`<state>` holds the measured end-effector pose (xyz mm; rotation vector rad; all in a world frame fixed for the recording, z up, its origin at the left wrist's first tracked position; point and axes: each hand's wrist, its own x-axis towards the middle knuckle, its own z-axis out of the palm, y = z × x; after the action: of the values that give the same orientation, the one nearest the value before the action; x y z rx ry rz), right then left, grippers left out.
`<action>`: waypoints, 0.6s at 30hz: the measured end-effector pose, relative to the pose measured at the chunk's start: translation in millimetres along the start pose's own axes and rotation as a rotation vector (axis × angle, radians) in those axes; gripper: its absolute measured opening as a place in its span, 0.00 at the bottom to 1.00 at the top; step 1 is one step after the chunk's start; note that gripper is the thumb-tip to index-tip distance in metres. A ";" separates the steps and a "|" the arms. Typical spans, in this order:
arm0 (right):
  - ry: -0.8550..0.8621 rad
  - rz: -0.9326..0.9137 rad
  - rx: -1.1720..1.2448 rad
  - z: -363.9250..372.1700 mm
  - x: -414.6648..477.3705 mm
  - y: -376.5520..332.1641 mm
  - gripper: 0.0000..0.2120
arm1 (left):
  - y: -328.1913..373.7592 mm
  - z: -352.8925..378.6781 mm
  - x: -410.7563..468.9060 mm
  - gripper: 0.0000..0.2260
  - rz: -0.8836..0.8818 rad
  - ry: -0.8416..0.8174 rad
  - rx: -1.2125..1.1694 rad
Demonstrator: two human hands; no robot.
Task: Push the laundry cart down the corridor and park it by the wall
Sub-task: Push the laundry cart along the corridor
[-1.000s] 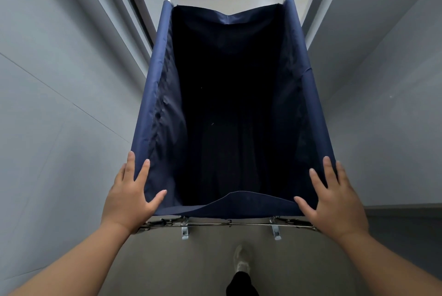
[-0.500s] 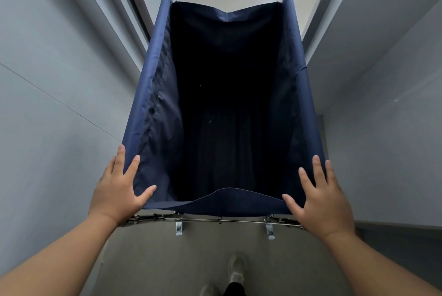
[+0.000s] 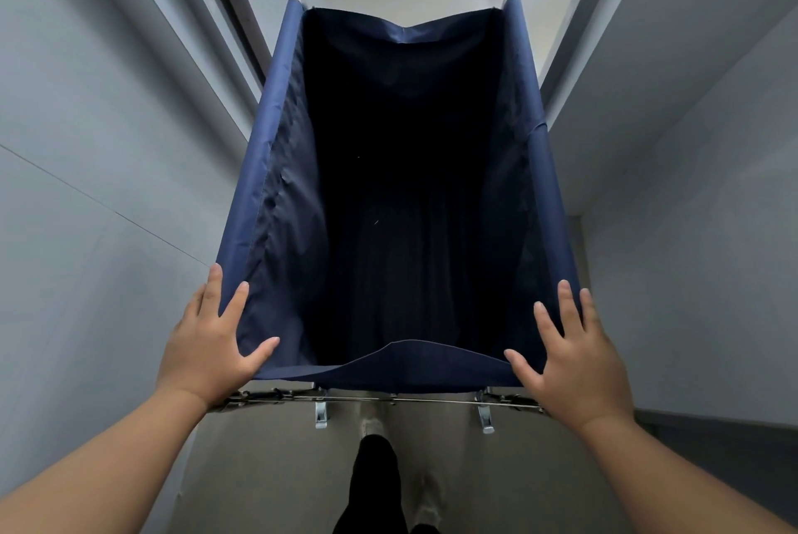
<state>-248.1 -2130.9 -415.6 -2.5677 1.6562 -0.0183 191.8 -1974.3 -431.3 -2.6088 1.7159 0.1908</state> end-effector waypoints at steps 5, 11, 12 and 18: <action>0.003 -0.010 -0.009 1.0 8.5 -1.1 0.37 | -1.5 0.0 9.6 0.41 0.004 -0.009 -0.004; 0.003 0.003 -0.012 2.1 19.3 -0.9 0.37 | -1.6 -0.8 22.1 0.41 0.010 -0.011 -0.008; 0.002 0.004 -0.011 2.5 22.9 -0.8 0.37 | -1.2 -1.2 25.8 0.41 0.008 -0.014 -0.010; 0.001 0.008 -0.014 5.6 42.4 -0.3 0.37 | -0.2 -6.2 44.1 0.41 0.006 -0.020 -0.035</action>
<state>-229.9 -2169.0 -422.8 -2.5716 1.6730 -0.0074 209.8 -2015.0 -430.0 -2.6173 1.7299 0.2483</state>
